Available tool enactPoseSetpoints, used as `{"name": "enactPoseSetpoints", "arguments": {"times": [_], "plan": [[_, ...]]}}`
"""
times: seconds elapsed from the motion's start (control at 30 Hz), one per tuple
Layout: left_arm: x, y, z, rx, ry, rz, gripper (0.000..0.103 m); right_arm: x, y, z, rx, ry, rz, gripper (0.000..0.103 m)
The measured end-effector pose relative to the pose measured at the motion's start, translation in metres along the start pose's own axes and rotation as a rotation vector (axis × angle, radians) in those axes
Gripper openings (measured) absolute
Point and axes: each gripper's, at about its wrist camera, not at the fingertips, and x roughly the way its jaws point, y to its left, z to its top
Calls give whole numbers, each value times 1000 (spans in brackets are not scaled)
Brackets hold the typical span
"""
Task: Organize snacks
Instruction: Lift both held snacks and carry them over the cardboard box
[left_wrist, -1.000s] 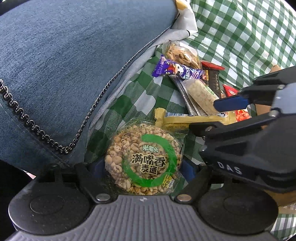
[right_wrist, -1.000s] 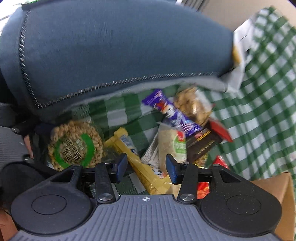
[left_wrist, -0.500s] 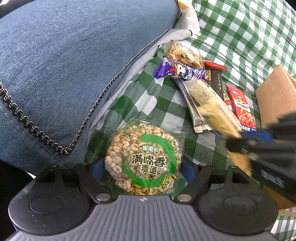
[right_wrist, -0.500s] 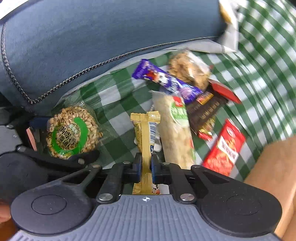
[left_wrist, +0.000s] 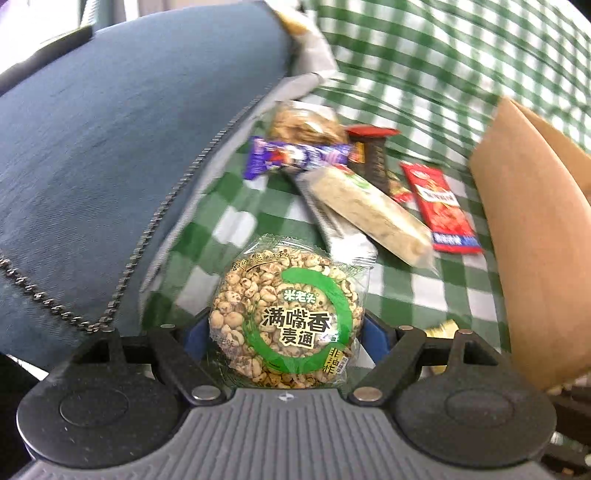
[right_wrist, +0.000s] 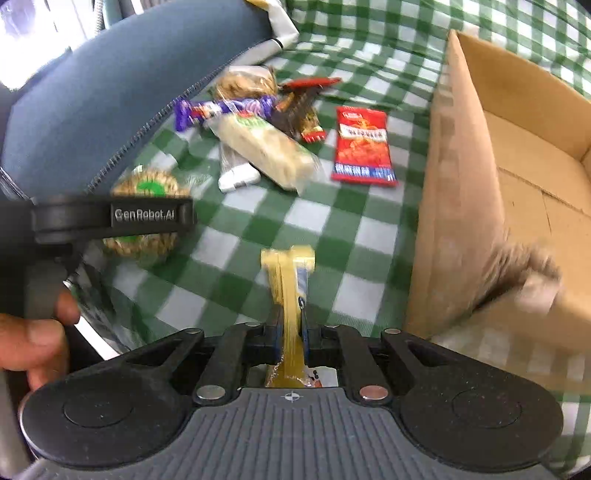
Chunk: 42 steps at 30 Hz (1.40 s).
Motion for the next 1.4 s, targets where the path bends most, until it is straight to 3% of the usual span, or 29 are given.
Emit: {"name": "enactPoseSetpoints", "arguments": {"times": [0.33, 0.73, 0.87, 1.07, 1.4], "plan": [[11, -9, -5, 39, 46, 33, 85, 15, 1, -7, -37, 8, 23, 19], [16, -24, -7, 113, 38, 101, 86, 13, 2, -8, -67, 6, 28, 20], [14, -28, -7, 128, 27, 111, 84, 11, 4, -8, -80, 5, 22, 15], [-9, -34, -2, 123, -65, 124, 84, -5, 3, -5, -60, -46, 25, 14], [-69, -46, 17, 35, -261, 98, 84, -64, -8, 3, -17, -232, 40, 14]]}}
